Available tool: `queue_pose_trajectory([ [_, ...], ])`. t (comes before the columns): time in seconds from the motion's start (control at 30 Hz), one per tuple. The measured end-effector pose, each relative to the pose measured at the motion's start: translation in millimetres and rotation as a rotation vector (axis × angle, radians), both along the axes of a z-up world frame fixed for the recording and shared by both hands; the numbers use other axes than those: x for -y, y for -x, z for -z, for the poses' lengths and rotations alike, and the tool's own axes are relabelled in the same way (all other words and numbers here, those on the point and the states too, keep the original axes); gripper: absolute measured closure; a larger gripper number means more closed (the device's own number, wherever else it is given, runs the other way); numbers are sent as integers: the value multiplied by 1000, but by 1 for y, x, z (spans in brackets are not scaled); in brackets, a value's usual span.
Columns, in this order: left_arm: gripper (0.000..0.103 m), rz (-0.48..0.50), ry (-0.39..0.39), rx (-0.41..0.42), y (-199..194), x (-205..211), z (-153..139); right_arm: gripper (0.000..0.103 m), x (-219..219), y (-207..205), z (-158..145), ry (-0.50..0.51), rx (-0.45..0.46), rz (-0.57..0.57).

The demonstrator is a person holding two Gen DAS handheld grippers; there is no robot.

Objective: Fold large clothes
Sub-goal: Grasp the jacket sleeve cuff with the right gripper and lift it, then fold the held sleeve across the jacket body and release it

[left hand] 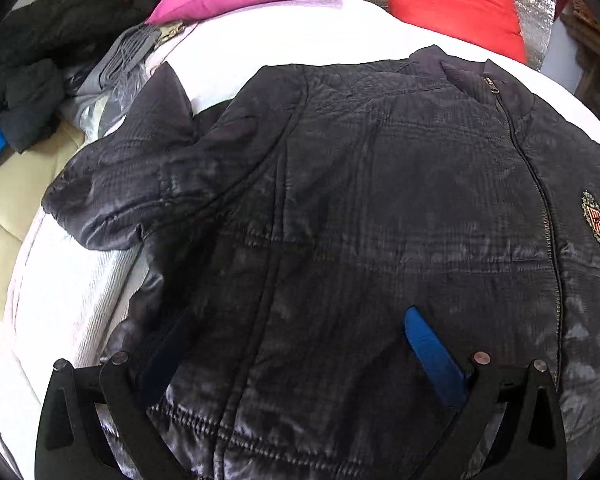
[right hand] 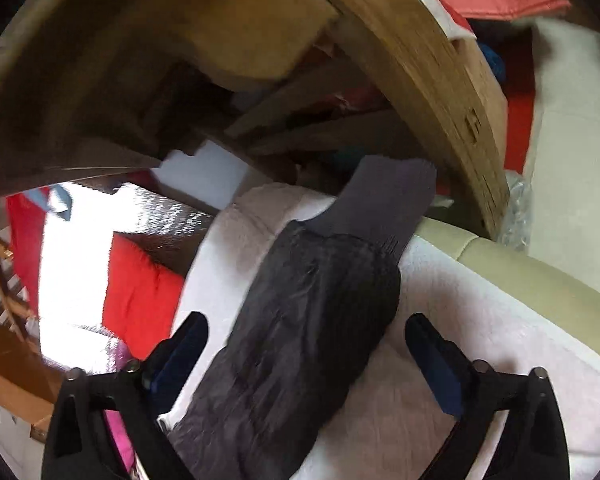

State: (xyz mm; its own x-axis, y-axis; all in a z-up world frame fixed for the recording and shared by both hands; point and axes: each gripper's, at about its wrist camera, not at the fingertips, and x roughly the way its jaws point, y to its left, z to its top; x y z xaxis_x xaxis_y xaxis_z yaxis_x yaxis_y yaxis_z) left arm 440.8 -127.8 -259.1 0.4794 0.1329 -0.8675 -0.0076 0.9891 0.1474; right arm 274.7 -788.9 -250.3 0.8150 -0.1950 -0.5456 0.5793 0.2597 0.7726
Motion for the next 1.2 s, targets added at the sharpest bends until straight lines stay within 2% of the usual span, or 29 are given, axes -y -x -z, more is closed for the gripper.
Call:
queue_pose_trajectory([
  [0.03,0,-2,1,0,0,1,0,18,3,-8,7,-17,-21,7],
  [0.1,0,-7,3,-1,0,2,2,22,4,-16,9,20,-58,33],
  [0.17,0,-14,16,-3,-1,1,5,49,5,-26,9,59,-96,45],
  [0.2,0,-22,30,-1,-2,-2,6,74,5,-29,9,68,-113,42],
  [0.3,0,-35,53,9,0,-11,10,80,-4,-34,6,89,-91,34],
  [0.43,0,-42,64,29,13,-15,13,83,-30,-30,-17,153,1,11],
  [0.57,0,-26,75,1,15,-21,11,88,-80,-35,-53,194,105,-87],
  [0.67,0,-3,57,-24,6,-24,5,88,-128,-45,-79,239,131,-166],
  [0.73,0,14,72,11,11,-27,-7,88,-171,-56,-96,270,158,-243],
  [0.9,0,5,65,203,22,-48,-52,88,-277,-83,-119,336,187,-433],
  [1.03,0,-39,45,283,20,-74,-70,88,-359,-111,-117,362,184,-589],
  [1.1,0,-65,37,302,16,-87,-74,88,-395,-120,-107,373,165,-657],
  [1.2,0,-95,59,305,16,-97,-74,88,-435,-133,-81,325,137,-747],
])
